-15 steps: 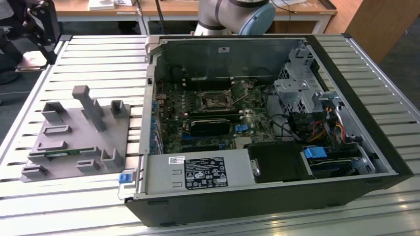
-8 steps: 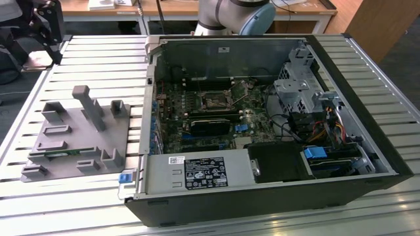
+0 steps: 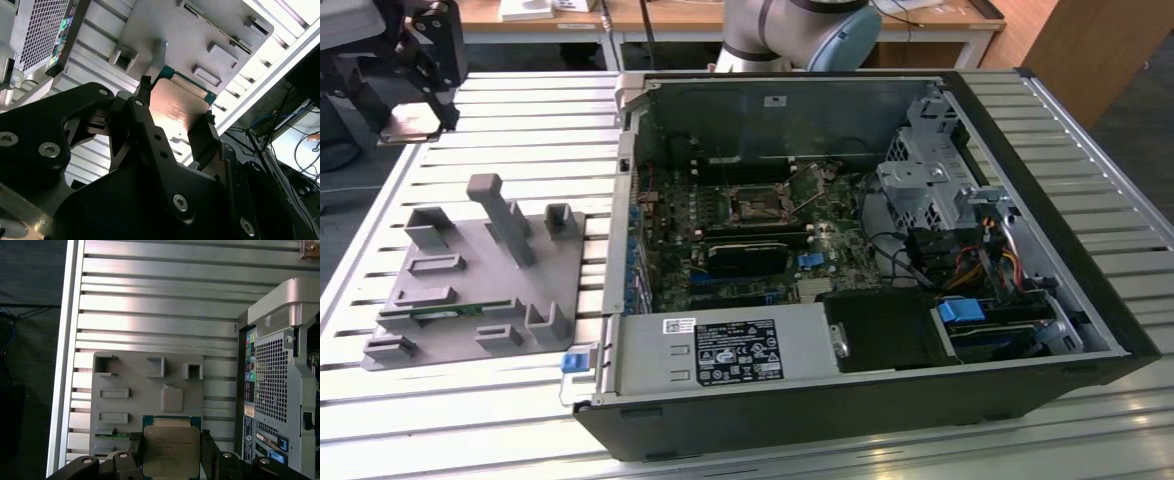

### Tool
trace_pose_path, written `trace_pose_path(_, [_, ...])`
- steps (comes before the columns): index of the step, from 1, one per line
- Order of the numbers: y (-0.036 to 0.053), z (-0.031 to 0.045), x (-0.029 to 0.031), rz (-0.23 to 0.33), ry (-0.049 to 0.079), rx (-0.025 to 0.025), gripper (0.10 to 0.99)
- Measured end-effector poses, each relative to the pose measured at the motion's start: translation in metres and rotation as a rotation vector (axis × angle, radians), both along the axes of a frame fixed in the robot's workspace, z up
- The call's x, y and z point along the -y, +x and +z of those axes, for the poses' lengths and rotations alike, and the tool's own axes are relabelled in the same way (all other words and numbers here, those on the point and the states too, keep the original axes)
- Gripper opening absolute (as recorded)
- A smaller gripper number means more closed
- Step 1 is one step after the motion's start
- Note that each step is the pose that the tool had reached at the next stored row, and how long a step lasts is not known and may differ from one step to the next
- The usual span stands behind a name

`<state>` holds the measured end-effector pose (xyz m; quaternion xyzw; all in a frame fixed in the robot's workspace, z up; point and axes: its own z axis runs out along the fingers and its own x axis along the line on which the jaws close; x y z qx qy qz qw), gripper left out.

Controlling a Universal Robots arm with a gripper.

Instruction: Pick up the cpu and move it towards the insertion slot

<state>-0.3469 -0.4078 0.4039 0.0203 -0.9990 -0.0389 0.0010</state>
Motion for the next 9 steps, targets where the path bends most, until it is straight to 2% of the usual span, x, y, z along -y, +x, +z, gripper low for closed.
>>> trace_pose_path(9, [0.0070,0.0000,0.0000,0.000,0.002,0.0000,0.545])
